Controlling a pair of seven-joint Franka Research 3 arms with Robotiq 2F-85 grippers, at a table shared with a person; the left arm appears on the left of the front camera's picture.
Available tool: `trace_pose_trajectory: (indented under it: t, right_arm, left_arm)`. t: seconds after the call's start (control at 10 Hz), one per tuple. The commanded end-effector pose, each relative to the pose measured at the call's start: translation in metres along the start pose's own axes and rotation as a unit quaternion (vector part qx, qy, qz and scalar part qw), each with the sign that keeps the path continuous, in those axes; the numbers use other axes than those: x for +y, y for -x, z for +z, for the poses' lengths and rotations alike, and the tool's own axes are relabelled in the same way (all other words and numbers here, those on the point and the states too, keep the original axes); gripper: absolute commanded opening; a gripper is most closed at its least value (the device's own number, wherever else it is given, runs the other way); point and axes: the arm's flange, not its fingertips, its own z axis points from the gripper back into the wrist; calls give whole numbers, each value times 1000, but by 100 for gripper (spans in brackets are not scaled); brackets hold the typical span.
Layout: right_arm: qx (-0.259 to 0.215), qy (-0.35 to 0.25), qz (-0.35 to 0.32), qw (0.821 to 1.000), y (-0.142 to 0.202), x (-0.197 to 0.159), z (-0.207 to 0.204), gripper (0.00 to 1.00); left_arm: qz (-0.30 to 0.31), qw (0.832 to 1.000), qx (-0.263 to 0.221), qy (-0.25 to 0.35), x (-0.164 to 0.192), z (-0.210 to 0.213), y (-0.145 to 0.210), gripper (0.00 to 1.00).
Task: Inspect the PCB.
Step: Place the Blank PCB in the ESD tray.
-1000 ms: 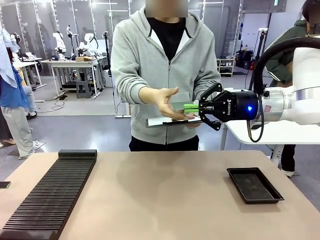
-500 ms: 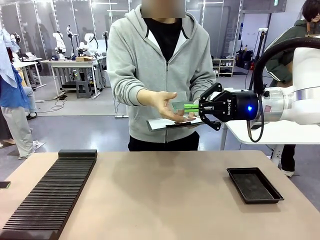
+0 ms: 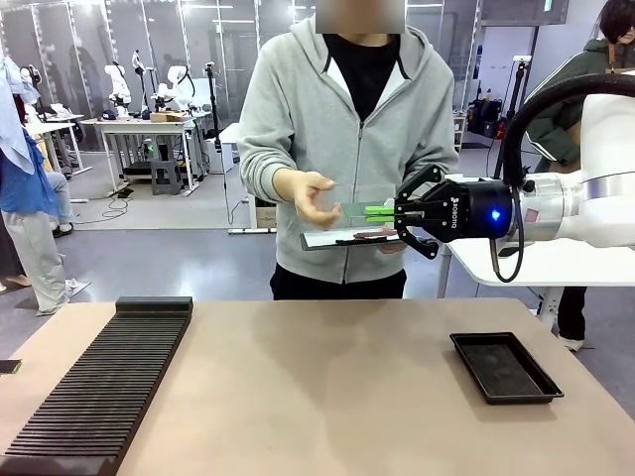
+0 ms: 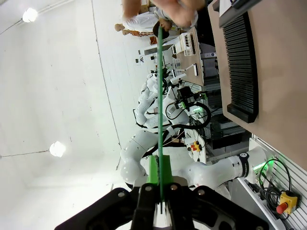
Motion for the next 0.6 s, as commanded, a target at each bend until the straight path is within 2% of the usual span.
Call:
trace_pose_trajectory:
  t: [0.0,0.5]
  right_arm:
    - [0,0,1,1000,1,1,-1,0]
    - [0,6,6,1000,-2,1,0,3]
  left_arm:
    - [1,1000,2,-2,-1,1,1,100]
    - [1,1000,2,-2,-1,1,1,100]
